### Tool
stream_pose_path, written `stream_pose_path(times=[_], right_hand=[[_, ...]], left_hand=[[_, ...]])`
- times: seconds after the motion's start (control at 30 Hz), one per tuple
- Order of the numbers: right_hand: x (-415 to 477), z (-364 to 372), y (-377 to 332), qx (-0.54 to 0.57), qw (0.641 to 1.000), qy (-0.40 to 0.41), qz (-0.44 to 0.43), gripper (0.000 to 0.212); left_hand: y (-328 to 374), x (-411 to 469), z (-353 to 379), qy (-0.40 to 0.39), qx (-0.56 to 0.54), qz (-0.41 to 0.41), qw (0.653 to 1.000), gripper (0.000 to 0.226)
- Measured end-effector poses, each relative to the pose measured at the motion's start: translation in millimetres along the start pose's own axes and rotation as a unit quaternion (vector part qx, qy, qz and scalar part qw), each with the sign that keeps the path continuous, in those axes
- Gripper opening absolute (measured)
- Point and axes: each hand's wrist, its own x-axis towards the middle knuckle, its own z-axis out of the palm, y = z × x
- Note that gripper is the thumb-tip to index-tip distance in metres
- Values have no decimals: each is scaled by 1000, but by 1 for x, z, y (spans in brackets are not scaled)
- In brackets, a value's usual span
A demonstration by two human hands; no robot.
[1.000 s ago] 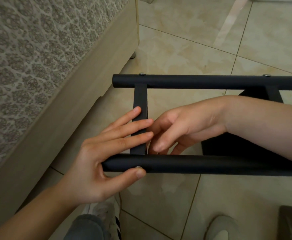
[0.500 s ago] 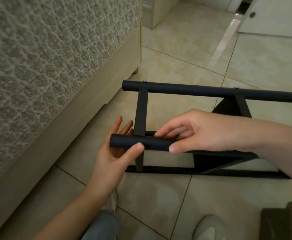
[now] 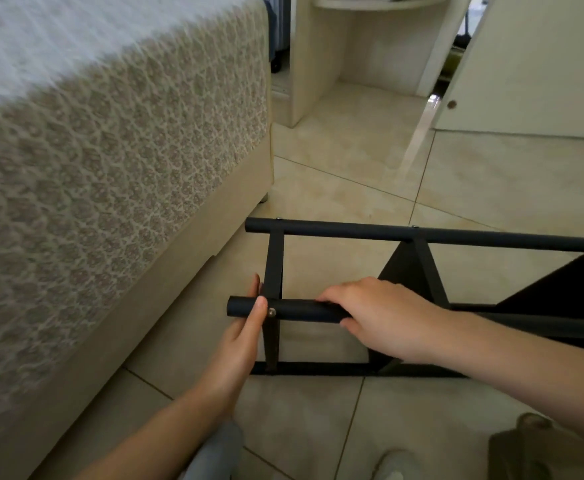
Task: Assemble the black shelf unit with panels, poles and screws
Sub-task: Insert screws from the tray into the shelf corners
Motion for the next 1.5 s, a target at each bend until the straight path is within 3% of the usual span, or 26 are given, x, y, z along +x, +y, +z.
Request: stream_pose_path(times=[0.13, 0.27, 0.47, 0.7, 0.87, 1.03, 1.2, 1.33, 1.5], right_hand=[[-5, -9, 1, -11, 998, 59, -5, 36], [-11, -27, 1, 1, 994, 106, -7, 40], [-22, -59, -8, 24, 984, 174, -6, 47], [-36, -90, -18, 35, 965, 258, 14, 48], [-45, -122, -22, 81, 947, 311, 34, 35], [-61, -150, -22, 145, 927, 344, 33, 34], [-83, -171, -21, 215, 911, 350, 35, 35], [-106, -172, -14, 285, 890, 353, 39, 32], [-136, -153, -1, 339, 859, 379, 57, 36]], left_hand=[[23, -2, 4, 2, 20, 21, 1000, 66], [58, -7, 9, 13, 37, 49, 998, 49], [115, -13, 14, 22, 41, 111, 993, 75], [177, -18, 23, 19, 28, 136, 990, 58], [232, -18, 36, 23, 63, 165, 984, 57], [284, -27, 58, 34, 156, 215, 963, 48], [322, -45, 86, 13, 205, 227, 952, 16], [337, -63, 115, 5, 252, 258, 933, 19], [332, -79, 145, -8, 348, 315, 883, 22]])
